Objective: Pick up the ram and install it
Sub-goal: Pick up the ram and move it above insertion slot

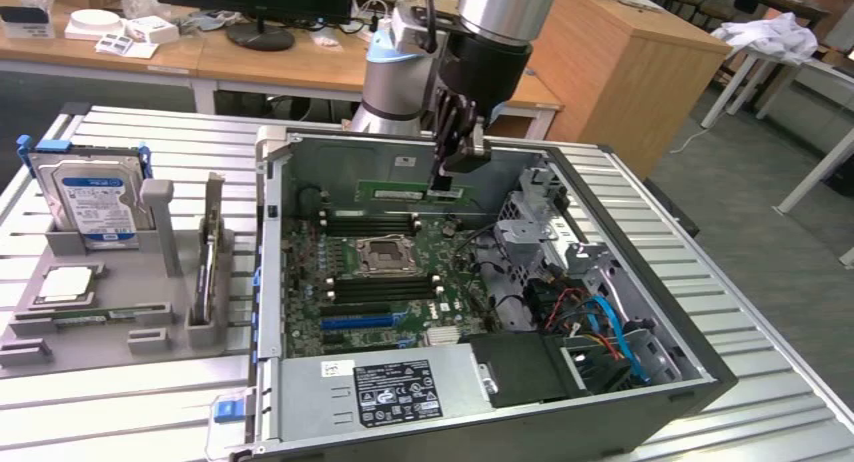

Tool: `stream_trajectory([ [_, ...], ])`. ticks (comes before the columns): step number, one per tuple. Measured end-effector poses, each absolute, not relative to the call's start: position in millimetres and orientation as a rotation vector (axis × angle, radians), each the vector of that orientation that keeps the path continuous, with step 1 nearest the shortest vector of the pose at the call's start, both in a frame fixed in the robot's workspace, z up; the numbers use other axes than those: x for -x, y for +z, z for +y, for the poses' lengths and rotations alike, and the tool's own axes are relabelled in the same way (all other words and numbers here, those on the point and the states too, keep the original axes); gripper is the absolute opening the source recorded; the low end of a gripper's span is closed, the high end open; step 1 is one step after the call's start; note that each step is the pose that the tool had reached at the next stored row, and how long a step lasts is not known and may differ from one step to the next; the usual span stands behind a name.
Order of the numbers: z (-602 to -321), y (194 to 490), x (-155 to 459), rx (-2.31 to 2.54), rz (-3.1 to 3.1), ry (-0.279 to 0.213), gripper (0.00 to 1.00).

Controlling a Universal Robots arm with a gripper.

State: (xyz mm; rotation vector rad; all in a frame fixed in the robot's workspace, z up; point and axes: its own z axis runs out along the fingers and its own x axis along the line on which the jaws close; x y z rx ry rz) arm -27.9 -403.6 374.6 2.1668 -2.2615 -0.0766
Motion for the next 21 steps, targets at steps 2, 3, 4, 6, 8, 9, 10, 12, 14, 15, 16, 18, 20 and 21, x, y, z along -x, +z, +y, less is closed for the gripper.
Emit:
stream_trajectory([
  [2,-403.5,371.3,27.8,-2.167,-2.261,-0.077,0.11],
  [3,-403.6,369.6,27.9,-2.167,-2.262,-0.077,0.11],
  [4,-403.6,368.2,27.8,-2.167,-2.262,-0.077,0.11],
  [6,-403.6,365.8,27.9,-2.167,-2.261,-0.077,0.11],
  [8,-403.6,363.8,27.9,-2.167,-2.261,-0.077,0.11],
  [9,-403.6,362.9,27.9,-2.167,-2.261,-0.077,0.11],
  [10,-403.6,361.9,27.9,-2.167,-2.261,-0.077,0.11],
  [12,-403.6,360.2,27.8,-2.167,-2.261,-0.077,0.11],
  [14,-403.6,359.2,27.8,-2.167,-2.261,-0.077,0.11],
  [15,-403.6,359.2,27.8,-2.167,-2.261,-0.077,0.11],
  [16,-403.6,359.2,27.8,-2.167,-2.261,-0.077,0.11],
  [18,-403.6,359.1,29.3,-2.167,-2.262,-0.077,0.11],
  [20,-403.6,358.9,32.7,-2.167,-2.262,-0.077,0.11],
  [21,-403.6,358.8,34.1,-2.167,-2.262,-0.076,0.11],
])
